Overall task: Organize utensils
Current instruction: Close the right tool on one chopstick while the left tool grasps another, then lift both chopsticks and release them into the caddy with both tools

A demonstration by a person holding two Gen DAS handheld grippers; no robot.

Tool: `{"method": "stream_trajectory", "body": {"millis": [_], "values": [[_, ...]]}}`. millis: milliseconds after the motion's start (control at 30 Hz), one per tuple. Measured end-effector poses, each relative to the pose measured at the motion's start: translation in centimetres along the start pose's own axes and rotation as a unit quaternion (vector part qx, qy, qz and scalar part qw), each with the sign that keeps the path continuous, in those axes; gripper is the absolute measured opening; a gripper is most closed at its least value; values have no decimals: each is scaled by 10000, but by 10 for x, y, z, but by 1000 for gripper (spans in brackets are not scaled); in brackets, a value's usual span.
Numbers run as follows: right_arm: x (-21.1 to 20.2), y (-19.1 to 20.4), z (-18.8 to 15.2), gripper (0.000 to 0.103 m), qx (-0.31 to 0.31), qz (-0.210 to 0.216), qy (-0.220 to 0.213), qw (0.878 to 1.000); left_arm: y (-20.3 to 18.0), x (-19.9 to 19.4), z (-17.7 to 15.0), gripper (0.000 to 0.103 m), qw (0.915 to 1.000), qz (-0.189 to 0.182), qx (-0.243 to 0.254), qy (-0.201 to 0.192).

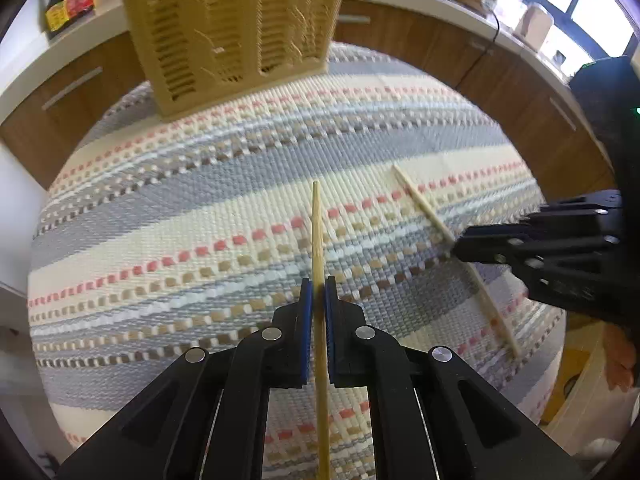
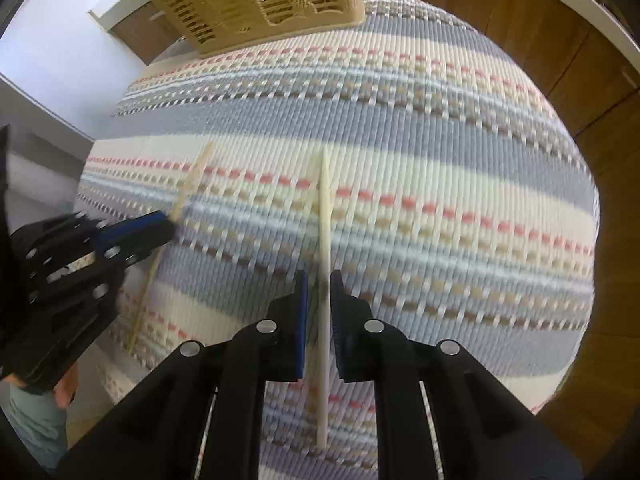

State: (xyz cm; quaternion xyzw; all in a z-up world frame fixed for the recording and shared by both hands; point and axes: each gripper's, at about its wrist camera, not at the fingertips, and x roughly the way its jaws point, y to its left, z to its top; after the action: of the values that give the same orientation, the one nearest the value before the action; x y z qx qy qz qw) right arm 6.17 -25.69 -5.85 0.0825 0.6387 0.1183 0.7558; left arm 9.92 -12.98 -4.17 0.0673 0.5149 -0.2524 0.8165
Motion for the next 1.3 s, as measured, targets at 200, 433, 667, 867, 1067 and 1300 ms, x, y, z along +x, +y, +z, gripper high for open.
{"method": "stream_trajectory", "body": {"millis": [200,433,667,867,1067,1300], "values": [[4,4,22,16,-163,-217,212,9994,20,-33,1,4,9991,-136,-171,-354],[26,27,39,11,-239,-375,451,9980,26,-50,1,4,9978,-167,-205,-604],[35,36,52,4,-213,-280,569,9978,25,-69,4,4,9950,-247,-252,-935],[-11,23,51,4,-268,191,-59,9994,28,-101,11,4,9904,-272,-305,-1321],[-87,36,61,4,-517,426,-1207,9904,35,-156,31,4,9751,-464,-427,-2126],[-152,43,69,4,-784,502,-2648,9598,45,-208,61,4,9435,-534,-569,-3220]]}}
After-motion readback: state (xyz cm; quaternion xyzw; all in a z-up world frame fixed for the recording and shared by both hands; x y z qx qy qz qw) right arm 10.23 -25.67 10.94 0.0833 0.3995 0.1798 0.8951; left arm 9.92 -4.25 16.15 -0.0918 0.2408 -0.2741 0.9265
